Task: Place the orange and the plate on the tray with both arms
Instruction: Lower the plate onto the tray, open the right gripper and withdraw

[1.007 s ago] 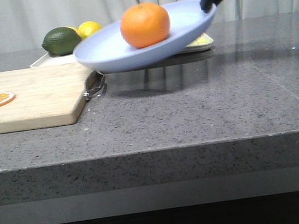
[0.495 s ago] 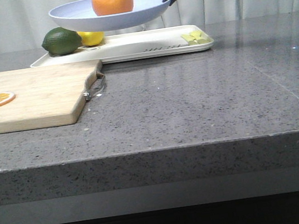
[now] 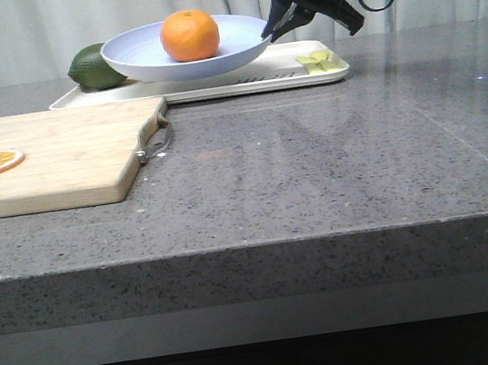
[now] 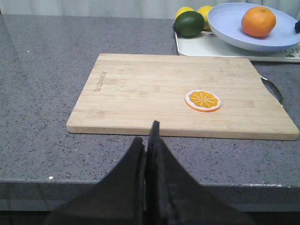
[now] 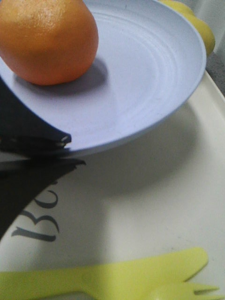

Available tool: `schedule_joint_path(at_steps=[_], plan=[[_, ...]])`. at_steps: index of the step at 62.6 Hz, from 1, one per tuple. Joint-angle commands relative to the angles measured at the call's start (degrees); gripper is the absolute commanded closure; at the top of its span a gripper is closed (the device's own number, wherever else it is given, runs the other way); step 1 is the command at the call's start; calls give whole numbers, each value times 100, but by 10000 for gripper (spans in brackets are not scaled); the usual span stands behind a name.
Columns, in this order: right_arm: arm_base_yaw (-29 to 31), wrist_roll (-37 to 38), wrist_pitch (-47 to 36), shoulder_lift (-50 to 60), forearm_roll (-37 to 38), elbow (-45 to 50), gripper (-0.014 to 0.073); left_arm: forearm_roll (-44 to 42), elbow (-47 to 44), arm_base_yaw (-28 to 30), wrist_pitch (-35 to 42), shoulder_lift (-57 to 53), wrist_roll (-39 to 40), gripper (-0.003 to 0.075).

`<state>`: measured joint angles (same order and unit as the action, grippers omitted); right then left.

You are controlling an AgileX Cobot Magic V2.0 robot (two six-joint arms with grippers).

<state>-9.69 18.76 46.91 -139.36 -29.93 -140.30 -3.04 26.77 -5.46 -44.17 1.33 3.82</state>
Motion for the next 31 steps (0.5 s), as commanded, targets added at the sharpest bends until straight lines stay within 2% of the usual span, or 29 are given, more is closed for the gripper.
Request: schedule_joint_path(at_steps=[1,31], plan=[[51,55,-541,455,-186,-251,653,21,138,0,479,84,46,738],[51,79,-665,276,43,-251,639,21,138,0,479,84,46,738]])
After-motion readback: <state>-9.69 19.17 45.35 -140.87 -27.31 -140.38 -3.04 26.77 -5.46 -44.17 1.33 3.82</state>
